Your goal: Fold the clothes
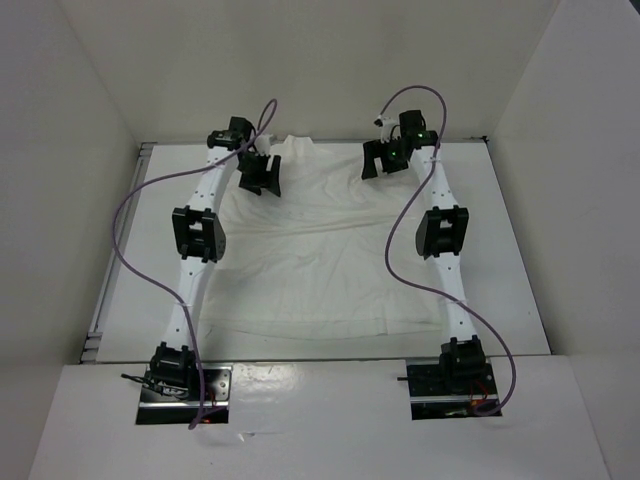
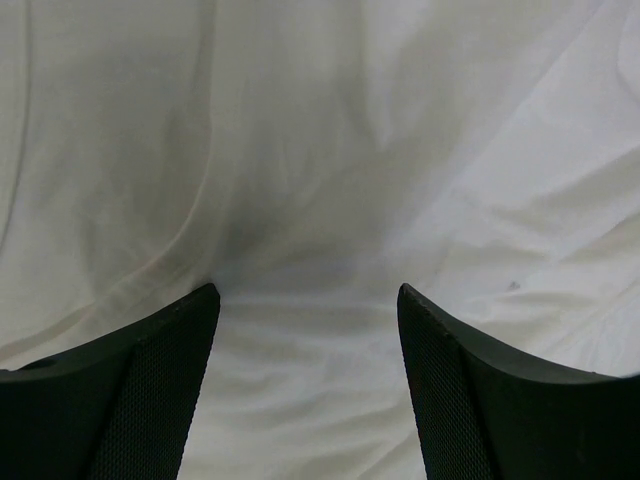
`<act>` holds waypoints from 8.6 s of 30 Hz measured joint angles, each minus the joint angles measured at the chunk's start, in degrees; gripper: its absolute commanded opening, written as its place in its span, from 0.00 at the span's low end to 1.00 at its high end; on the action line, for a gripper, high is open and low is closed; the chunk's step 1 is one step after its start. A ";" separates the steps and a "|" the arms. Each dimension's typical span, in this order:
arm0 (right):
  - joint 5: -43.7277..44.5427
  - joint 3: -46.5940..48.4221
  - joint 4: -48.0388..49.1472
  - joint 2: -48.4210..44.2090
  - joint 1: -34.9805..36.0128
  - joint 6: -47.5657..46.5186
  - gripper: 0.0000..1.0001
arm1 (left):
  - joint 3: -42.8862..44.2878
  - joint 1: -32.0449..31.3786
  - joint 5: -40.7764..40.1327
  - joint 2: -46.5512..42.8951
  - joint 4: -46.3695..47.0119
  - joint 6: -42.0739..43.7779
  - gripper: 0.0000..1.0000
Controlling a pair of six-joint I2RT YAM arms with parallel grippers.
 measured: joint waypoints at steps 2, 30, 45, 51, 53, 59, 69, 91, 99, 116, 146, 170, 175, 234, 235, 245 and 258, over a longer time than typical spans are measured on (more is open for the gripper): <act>0.81 0.66 -0.15 0.35 -0.24 0.46 1.00 | -1.11 1.57 -0.46 -0.70 -0.07 -0.07 0.80; 11.65 2.47 2.01 0.81 -2.32 3.30 1.00 | -0.61 5.86 4.07 -1.44 -4.72 3.61 1.00; 12.35 -9.94 -6.25 -34.64 -2.80 4.52 1.00 | -28.74 6.03 -3.17 -49.42 -0.39 2.91 1.00; 17.59 -62.97 6.47 -64.50 0.72 4.96 1.00 | -67.49 4.74 -8.92 -63.30 7.98 3.15 1.00; 20.65 -75.78 7.56 -69.13 3.78 4.87 1.00 | -76.74 4.59 -10.21 -62.66 9.31 3.08 1.00; 21.94 -94.82 13.00 -70.03 6.73 4.81 1.00 | -85.31 4.11 -11.02 -62.29 11.78 3.17 1.00; 26.25 -99.23 17.81 -69.26 6.14 4.28 1.00 | -87.41 3.37 -11.02 -60.76 17.92 3.32 1.00; 27.58 -94.79 20.48 -55.34 6.12 3.56 1.00 | -82.64 -0.09 -10.45 -47.78 21.31 2.75 1.00; 27.58 -94.79 20.52 -55.34 6.12 3.50 1.00 | -82.49 -0.28 -9.86 -51.98 20.17 1.73 1.00; 27.67 -94.88 20.72 -55.39 5.90 3.52 1.00 | -82.44 -1.60 -10.19 -47.01 20.94 1.75 1.00; 30.08 -86.09 19.54 -54.14 4.11 3.23 1.00 | -62.88 2.47 -12.81 -38.58 10.49 1.92 1.00; 29.29 -99.80 21.79 -61.42 4.11 4.55 1.00 | -76.74 -1.49 -14.27 -44.44 14.78 0.09 1.00; 28.79 -96.80 21.68 -56.61 4.11 5.33 1.00 | -75.28 -1.49 -14.64 -42.07 14.14 -0.02 1.00; 26.51 -85.72 19.12 -61.57 0.52 5.84 1.00 | -54.05 11.74 -6.60 -40.92 3.06 3.93 1.00; 25.75 -87.54 19.45 -64.65 -0.52 5.60 1.00 | -58.47 14.12 -5.49 -44.19 3.41 4.92 1.00; 22.34 -98.82 19.12 -71.80 -16.24 3.80 1.00 | -84.24 23.74 -4.74 -53.13 3.78 13.14 0.64; 19.67 -100.43 19.02 -71.80 -15.21 2.97 1.00 | -92.67 20.20 -7.61 -56.52 5.77 15.17 0.74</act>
